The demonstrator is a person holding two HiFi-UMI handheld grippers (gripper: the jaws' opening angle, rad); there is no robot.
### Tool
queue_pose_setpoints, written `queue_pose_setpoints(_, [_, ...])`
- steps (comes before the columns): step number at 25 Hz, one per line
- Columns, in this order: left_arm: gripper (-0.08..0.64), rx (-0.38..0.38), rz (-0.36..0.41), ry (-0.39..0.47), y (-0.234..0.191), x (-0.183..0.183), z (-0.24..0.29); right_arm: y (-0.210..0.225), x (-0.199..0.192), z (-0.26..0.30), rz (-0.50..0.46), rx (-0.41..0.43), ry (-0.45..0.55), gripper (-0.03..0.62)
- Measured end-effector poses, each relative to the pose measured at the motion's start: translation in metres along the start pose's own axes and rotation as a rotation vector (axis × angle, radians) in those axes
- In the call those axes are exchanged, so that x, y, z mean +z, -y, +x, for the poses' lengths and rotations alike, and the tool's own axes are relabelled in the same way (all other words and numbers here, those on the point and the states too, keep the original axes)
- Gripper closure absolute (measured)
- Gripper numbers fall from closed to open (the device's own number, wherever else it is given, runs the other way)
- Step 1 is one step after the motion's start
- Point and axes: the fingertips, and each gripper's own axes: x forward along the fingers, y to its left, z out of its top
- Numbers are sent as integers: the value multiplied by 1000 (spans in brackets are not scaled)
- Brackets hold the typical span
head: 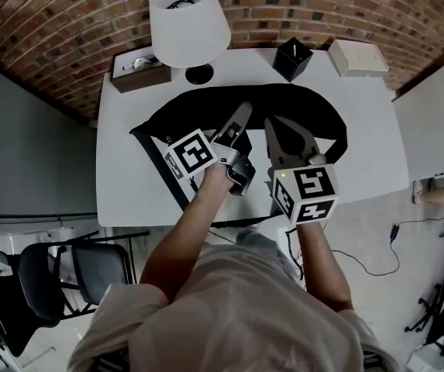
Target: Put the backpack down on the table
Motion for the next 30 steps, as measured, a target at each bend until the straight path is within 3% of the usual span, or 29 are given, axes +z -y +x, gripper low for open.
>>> queue_pose_setpoints(15, [488,42,46,14,-49,-15,66,62,-29,40,14,148,-64,591])
queue_pose_setpoints(30, [488,74,23,66,-90,-7,75,64,-55,70,17,244,-118,591])
